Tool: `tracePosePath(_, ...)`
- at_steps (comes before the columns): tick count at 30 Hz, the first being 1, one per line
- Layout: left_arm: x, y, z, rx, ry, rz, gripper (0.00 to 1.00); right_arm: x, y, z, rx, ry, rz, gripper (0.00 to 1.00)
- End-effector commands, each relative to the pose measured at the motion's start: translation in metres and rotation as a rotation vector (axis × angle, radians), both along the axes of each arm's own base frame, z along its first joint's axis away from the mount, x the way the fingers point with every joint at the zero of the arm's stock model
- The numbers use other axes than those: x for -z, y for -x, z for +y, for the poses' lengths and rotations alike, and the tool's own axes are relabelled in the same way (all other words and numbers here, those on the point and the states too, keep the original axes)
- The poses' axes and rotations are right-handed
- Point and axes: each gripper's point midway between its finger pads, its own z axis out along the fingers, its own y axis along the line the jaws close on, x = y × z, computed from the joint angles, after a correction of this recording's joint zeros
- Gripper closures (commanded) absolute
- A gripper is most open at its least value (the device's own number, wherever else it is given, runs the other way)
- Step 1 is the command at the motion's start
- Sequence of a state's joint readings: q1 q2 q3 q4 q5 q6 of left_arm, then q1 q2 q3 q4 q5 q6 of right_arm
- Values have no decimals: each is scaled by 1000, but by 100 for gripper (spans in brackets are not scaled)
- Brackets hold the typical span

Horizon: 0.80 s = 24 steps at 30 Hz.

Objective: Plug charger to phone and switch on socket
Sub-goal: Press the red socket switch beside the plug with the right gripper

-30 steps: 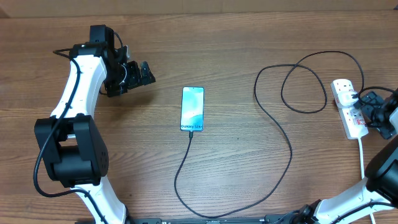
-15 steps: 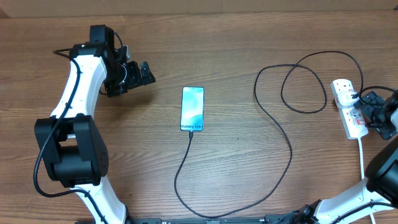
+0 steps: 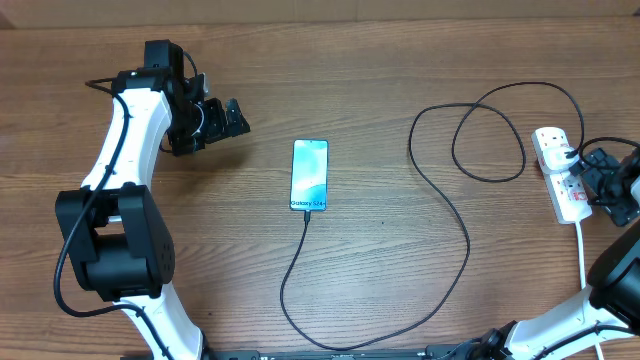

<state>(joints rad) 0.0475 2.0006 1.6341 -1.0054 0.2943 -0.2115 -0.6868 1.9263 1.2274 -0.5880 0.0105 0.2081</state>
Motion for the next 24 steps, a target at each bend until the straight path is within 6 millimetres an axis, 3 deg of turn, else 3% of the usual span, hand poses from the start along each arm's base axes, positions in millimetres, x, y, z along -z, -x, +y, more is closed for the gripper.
tracePosePath(1, -13, -2, 1, -13, -8, -30, 0, 25, 10, 30, -90, -108, 54, 2)
tracePosePath(17, -13, -2, 1, -13, -8, -30, 0, 25, 7, 38, -127, -139, 36, 2)
tracePosePath(24, -13, -2, 1, -13, -8, -30, 0, 28, 19, 35, -110, -121, 94, 3)
